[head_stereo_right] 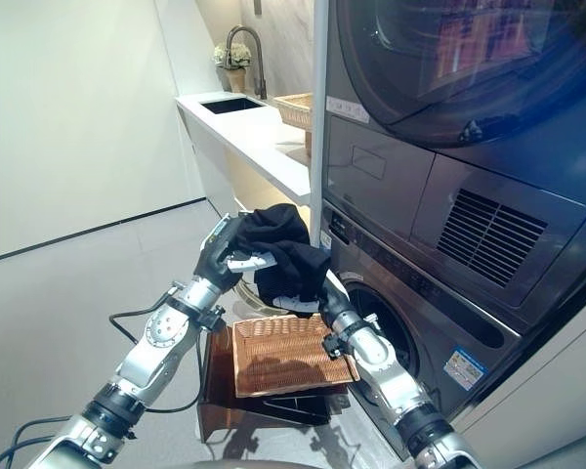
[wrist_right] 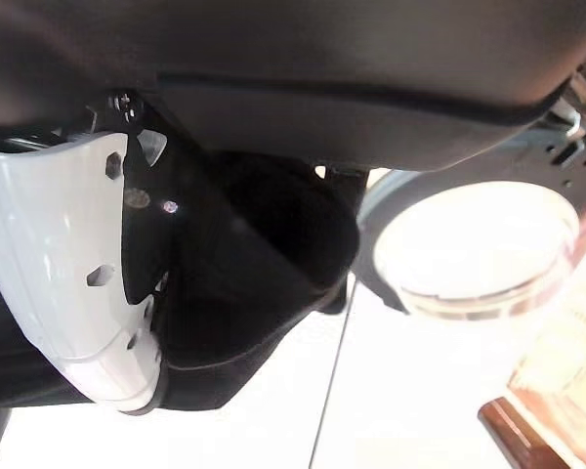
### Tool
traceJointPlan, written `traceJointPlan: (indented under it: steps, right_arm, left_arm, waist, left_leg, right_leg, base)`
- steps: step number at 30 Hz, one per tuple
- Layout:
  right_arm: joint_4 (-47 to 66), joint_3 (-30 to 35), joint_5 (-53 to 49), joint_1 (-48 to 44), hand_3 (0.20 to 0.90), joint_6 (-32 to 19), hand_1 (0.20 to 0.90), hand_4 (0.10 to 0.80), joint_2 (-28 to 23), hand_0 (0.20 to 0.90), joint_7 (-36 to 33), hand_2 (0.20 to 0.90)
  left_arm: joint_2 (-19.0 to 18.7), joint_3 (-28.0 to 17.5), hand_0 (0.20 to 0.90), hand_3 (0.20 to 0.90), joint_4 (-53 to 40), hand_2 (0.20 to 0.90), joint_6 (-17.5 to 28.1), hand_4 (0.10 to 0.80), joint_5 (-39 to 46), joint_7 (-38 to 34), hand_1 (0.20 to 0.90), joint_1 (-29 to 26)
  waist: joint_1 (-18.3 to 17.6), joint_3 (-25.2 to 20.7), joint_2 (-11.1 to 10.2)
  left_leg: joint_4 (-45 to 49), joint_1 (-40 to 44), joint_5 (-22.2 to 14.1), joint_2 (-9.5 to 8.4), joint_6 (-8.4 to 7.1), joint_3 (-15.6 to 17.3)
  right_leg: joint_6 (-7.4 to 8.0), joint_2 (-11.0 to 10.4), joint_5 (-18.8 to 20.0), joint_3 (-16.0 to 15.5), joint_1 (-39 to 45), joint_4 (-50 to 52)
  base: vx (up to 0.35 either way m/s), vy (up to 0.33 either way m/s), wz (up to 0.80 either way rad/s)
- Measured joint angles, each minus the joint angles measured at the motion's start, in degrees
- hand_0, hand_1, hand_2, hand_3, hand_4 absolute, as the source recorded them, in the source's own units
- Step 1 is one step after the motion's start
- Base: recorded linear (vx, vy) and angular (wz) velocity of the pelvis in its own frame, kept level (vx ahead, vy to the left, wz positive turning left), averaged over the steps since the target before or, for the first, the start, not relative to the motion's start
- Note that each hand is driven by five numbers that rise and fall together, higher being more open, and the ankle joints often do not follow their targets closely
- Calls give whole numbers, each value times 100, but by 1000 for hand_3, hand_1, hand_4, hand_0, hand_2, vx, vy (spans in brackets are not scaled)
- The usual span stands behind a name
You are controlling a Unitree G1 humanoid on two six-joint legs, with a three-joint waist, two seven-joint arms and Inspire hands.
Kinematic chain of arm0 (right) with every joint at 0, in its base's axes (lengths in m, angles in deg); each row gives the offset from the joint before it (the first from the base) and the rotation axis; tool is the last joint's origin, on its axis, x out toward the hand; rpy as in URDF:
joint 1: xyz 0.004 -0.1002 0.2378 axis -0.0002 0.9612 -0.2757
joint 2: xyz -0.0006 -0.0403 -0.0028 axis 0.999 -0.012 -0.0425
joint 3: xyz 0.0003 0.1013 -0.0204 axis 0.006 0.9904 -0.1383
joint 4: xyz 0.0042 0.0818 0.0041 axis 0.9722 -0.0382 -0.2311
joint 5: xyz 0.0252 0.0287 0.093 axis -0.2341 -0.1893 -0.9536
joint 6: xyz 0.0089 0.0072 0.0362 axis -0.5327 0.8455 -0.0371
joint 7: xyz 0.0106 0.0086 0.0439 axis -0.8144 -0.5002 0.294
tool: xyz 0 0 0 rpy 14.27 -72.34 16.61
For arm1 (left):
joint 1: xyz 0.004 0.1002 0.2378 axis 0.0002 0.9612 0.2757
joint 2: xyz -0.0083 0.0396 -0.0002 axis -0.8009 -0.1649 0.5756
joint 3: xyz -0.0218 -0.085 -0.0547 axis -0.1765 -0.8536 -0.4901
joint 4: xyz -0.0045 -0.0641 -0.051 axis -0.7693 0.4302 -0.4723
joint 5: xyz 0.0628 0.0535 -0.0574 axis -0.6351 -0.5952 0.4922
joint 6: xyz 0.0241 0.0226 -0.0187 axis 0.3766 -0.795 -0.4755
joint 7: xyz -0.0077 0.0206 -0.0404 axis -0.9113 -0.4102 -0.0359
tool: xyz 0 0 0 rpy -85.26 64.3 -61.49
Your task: Pick up the clothes and place them into the washing machine
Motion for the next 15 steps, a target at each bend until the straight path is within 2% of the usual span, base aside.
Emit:
traceJointPlan:
  steps: [1, 2, 3, 15]
  right_arm:
    - [0, 0, 0, 11, 200, 0, 200, 300, 0, 200, -5, 200]
    - [0, 0, 0, 21, 200, 0, 200, 300, 0, 200, -8, 200]
    - [0, 0, 0, 28, 200, 0, 200, 300, 0, 200, -15, 200]
    - [0, 60, -124, 349, 200, 4, 200, 300, 1, 200, -133, 200]
  left_arm:
    - [15, 0, 282, 282, 0, 282, 0, 359, 1, -2, 282, 0]
    - [27, 0, 801, 801, 0, 801, 0, 729, 1, -2, 801, 0]
    - [33, -1, 900, 900, 0, 900, 0, 800, 1, -5, 900, 0]
    - [137, -49, 900, 900, -1, 900, 0, 800, 212, -17, 900, 80]
  waist:
    - [3, -2, 0]
    - [2, -3, 0]
    - [3, -3, 0]
    - [15, -31, -16]
  left_leg:
    - [0, -1, 0, 0, 0, 1]
    - [0, 0, 0, 0, 0, 1]
    - [0, 0, 0, 0, 0, 2]
    - [-1, -6, -1, 1, 1, 10]
  right_leg:
    - [0, 0, 0, 0, 1, 0]
    - [0, 0, 0, 1, 0, 0]
    - [0, 0, 0, 3, 0, 0]
    - [0, 2, 0, 16, 0, 1]
  base:
    - [0, 0, 0]
    - [0, 0, 0]
    - [0, 0, 0]
    - [0, 0, 0]
